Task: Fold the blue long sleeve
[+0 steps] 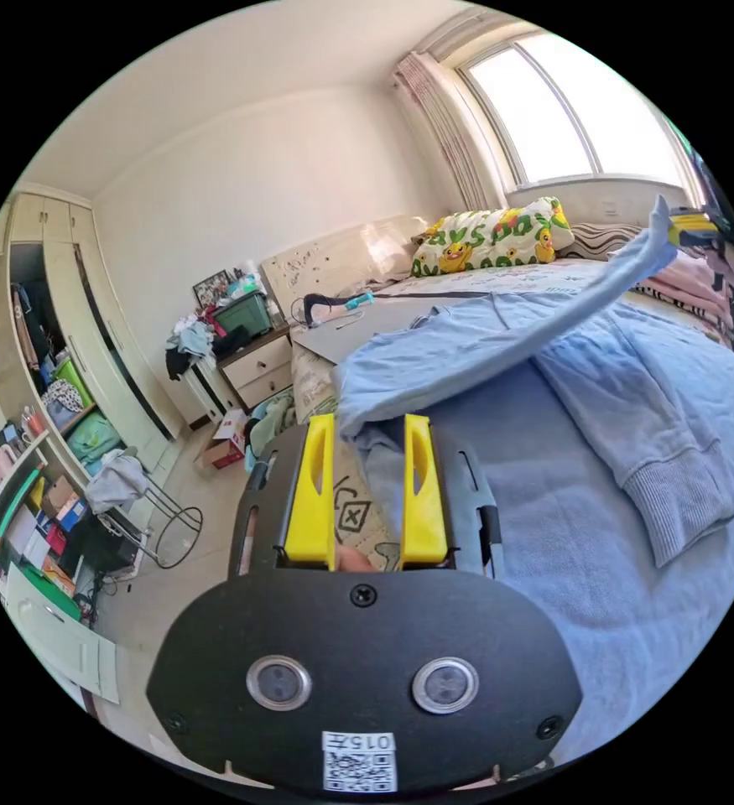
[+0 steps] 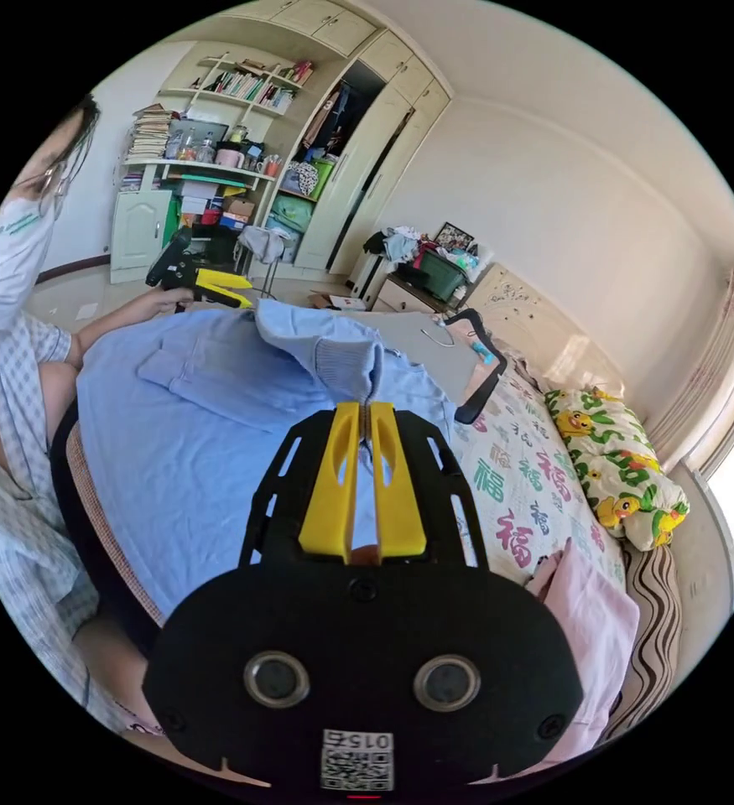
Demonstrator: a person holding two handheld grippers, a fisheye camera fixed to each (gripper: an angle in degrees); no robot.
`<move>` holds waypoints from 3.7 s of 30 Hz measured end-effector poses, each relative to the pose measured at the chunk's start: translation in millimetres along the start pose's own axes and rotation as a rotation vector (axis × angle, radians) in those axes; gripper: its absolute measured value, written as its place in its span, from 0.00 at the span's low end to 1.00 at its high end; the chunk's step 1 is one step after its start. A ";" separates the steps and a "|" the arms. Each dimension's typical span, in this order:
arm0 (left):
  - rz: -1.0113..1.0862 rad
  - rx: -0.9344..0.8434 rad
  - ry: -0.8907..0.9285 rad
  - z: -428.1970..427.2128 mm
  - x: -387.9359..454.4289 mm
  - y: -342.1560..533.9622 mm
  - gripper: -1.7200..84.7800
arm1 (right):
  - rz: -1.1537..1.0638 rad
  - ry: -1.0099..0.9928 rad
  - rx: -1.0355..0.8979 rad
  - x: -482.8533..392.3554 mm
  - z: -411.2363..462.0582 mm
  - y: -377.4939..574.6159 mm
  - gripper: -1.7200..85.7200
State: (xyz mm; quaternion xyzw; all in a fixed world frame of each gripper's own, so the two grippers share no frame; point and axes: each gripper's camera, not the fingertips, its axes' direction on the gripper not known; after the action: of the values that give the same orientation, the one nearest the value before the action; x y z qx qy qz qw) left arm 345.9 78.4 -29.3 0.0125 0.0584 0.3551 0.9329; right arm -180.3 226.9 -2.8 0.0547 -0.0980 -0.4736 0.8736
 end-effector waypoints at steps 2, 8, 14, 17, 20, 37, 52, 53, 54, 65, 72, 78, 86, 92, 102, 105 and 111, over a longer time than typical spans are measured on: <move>0.016 -0.009 -0.001 7.6 -5.0 3.5 0.16 | -0.010 -0.003 -0.047 -10.2 -4.0 17.8 0.03; 0.117 -0.134 -0.048 55.6 -10.3 6.1 0.15 | 0.031 0.013 -0.078 -15.9 -3.4 41.0 0.04; 0.008 -0.195 -0.012 97.8 -53.3 14.1 0.15 | 0.094 0.100 -0.059 3.0 -24.3 41.9 0.04; -0.007 -0.196 -0.049 103.8 -59.7 24.3 0.12 | 0.102 0.108 -0.064 6.8 -32.1 42.4 0.04; 0.033 -0.189 -0.108 105.0 -55.1 44.8 0.11 | 0.100 0.114 -0.096 7.1 -33.2 44.9 0.04; -0.034 -0.165 -0.096 119.2 -64.6 112.5 0.12 | 0.246 -0.225 -0.039 25.1 -98.8 37.5 0.12; -0.044 -0.162 -0.077 142.0 -66.6 162.0 0.12 | 0.222 -0.367 -0.287 20.4 -75.2 -16.6 0.02; -0.044 -0.162 -0.078 144.2 -67.0 165.9 0.12 | 0.215 -0.364 -0.297 20.5 -78.7 -21.9 0.02; -0.043 -0.163 -0.079 146.6 -67.3 169.6 0.12 | 0.212 -0.363 -0.300 20.6 -80.8 -24.4 0.02; -0.258 0.048 0.282 112.5 -158.7 186.4 0.11 | 0.354 -0.128 -0.124 131.7 -87.2 -91.8 0.08; -0.267 -0.144 0.306 262.1 -161.1 52.1 0.15 | 0.419 -0.079 -0.083 208.5 72.0 -196.0 0.11; -0.328 -0.245 0.275 376.6 -161.2 36.3 0.16 | 0.378 0.033 -0.303 224.7 200.0 -267.4 0.14; -0.354 -0.397 0.374 454.8 -164.8 59.4 0.16 | 0.399 0.021 -0.499 233.5 265.1 -287.8 0.14; -0.326 -0.370 0.327 434.9 -154.4 54.9 0.06 | 0.344 0.040 -0.446 216.0 239.1 -284.0 0.04; -0.148 0.026 0.336 188.8 -128.3 45.6 0.03 | 0.290 -0.029 -0.043 184.4 13.1 -250.0 0.01; -0.052 0.145 0.377 69.6 -102.1 103.7 0.03 | 0.259 -0.128 0.111 152.1 -99.0 -193.8 0.01; 0.189 0.100 0.651 -41.0 -13.7 270.7 0.03 | 0.223 -0.393 0.101 53.7 -212.4 -28.7 0.01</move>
State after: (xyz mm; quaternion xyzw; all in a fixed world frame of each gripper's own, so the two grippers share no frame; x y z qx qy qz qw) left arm 152.0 270.9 -51.0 -0.0505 0.3691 0.4219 0.8265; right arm -127.7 166.9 -208.8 -0.0059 -0.2952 -0.3700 0.8809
